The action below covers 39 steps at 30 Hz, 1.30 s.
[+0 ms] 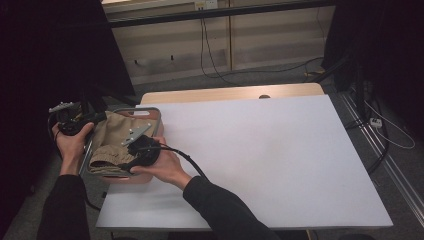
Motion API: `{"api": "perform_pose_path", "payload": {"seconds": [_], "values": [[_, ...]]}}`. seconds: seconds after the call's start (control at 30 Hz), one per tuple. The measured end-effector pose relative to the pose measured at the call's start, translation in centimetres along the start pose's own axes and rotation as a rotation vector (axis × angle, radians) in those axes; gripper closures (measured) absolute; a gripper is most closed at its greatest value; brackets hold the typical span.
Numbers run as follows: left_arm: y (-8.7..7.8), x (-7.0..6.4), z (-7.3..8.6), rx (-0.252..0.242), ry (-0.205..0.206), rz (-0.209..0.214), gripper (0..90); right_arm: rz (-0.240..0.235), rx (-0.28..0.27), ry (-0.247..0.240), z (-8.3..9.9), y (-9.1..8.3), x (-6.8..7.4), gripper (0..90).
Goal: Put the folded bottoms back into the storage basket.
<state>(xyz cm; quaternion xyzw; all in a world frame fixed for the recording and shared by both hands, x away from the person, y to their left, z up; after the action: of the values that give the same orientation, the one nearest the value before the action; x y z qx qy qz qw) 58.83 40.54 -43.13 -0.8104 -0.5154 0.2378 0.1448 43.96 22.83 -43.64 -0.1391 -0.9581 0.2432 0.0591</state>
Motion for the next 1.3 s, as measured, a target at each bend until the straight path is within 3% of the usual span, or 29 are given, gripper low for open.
{"api": "perform_pose_path", "payload": {"seconds": [0.07, 0.13, 0.2, 0.27, 0.33, 0.47, 0.9, 1.13, 1.23, 1.3], "values": [[-0.6, -0.3, 0.2, -0.008, 0.01, -0.003, 54.7, 0.017, -0.004, 0.009, 0.4, -0.5, -0.1, 27.3], [-0.6, -0.6, 0.6, 0.01, -0.001, 0.023, 56.7, 0.025, -0.023, 0.007, 0.7, -1.1, 0.0, 26.4], [-0.5, -0.7, 0.9, 0.004, 0.001, 0.031, 67.9, 0.025, -0.037, 0.018, 0.9, -1.8, -0.1, 25.0], [-0.3, -1.0, 1.0, -0.001, -0.006, 0.06, 71.8, 0.034, -0.041, 0.019, 1.3, -2.5, -0.2, 23.6], [0.1, -1.2, 1.2, 0.015, 0.015, 0.067, 86.4, 0.037, -0.045, 0.027, 1.9, -3.6, -0.3, 23.1], [0.8, -1.7, 1.4, 0.047, 0.051, 0.055, 89.1, 0.034, -0.066, 0.062, 2.4, -4.6, -0.6, 21.0], [2.4, -2.7, 2.3, 0.187, 0.142, -0.005, 89.6, 0.079, -0.085, 0.082, 4.3, -7.3, -1.5, 15.6], [2.0, -2.7, 2.4, 0.183, 0.157, -0.001, 86.5, 0.108, -0.084, 0.086, 4.9, -8.2, -1.9, 14.3], [1.5, -2.9, 2.4, 0.186, 0.163, 0.016, 82.6, 0.116, -0.09, 0.089, 5.1, -8.4, -2.1, 13.0], [1.1, -3.2, 2.3, 0.152, 0.149, 0.049, 76.3, 0.123, -0.092, 0.087, 5.1, -8.5, -2.3, 11.1]]}}
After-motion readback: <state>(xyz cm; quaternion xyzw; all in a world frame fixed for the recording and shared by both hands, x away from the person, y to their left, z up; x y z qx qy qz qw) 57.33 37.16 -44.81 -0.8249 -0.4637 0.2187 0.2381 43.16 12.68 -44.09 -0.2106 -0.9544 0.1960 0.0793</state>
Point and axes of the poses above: each handheld gripper's, and its own axes: y roughly forward along the jaws, z roughly out of its underside, x roughly to its left, the point moved 9 cm from there along y, roughly forward along the jaws
